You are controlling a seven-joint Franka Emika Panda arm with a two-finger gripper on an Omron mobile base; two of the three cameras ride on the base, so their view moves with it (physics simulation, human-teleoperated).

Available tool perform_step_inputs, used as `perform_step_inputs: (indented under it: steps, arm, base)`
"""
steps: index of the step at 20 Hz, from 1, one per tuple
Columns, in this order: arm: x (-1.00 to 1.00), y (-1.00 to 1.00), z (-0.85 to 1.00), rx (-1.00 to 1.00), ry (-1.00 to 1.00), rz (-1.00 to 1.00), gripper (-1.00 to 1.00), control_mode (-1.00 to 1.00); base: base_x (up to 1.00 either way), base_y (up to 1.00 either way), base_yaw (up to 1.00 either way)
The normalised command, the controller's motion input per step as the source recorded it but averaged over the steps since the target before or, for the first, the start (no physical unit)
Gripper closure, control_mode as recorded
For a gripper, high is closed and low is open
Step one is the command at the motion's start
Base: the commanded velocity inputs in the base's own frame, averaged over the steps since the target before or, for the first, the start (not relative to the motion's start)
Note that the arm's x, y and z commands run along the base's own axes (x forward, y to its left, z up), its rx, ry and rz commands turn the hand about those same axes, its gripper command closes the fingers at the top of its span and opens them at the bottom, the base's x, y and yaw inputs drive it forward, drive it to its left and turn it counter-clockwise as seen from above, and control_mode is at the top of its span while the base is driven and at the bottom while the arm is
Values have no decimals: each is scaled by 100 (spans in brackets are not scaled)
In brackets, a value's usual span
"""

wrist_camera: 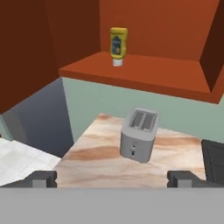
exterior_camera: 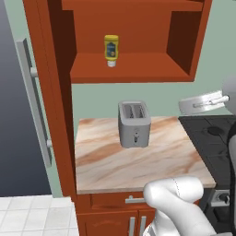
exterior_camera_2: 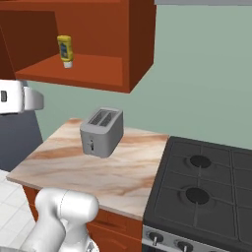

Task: Move the mustard and mayonnaise from the cabinet to the dining counter.

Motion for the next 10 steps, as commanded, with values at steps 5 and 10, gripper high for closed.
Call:
perform_step_inputs:
  steps: [5, 10]
  arm:
    - [16, 13, 35, -1, -20, 3, -100, -100]
    - [33, 5, 16, -1, -22, 2, -100, -100]
  base:
    - [0, 0, 0]
    - [0, 0, 0]
